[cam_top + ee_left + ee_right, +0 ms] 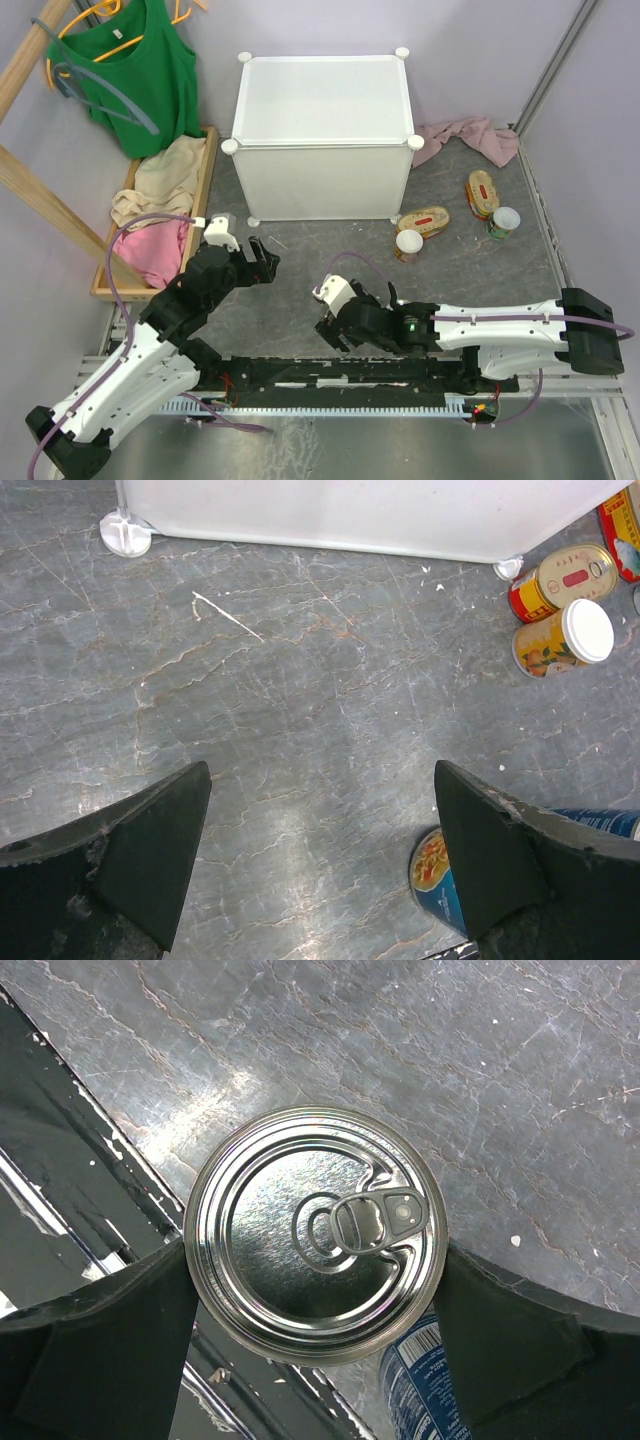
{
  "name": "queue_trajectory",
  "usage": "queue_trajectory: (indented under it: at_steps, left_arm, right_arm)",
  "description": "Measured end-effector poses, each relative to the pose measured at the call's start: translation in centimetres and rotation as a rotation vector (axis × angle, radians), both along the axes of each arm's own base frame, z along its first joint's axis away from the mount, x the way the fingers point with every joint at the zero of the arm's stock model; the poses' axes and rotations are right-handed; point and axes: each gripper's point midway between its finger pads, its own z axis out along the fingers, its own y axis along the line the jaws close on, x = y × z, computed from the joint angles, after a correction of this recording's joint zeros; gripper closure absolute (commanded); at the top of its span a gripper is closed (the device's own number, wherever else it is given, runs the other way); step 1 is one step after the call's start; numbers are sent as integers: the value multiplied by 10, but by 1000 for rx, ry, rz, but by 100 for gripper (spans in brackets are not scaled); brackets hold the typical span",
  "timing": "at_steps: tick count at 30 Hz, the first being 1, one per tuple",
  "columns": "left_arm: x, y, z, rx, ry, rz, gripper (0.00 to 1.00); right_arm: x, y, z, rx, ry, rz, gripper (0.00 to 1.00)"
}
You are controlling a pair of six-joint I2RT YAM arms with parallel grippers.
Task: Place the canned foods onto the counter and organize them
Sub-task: Pick up the canned food from the center of the board.
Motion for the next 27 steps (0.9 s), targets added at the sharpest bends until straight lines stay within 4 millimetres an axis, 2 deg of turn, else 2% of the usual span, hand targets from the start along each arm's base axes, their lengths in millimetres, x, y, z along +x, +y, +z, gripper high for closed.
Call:
queue_trajectory:
  at_steps: [27]
  left_arm:
    - [-2, 2, -4, -3, 2, 5, 2]
  right_arm:
    - [7, -7, 6, -52, -51, 2, 99]
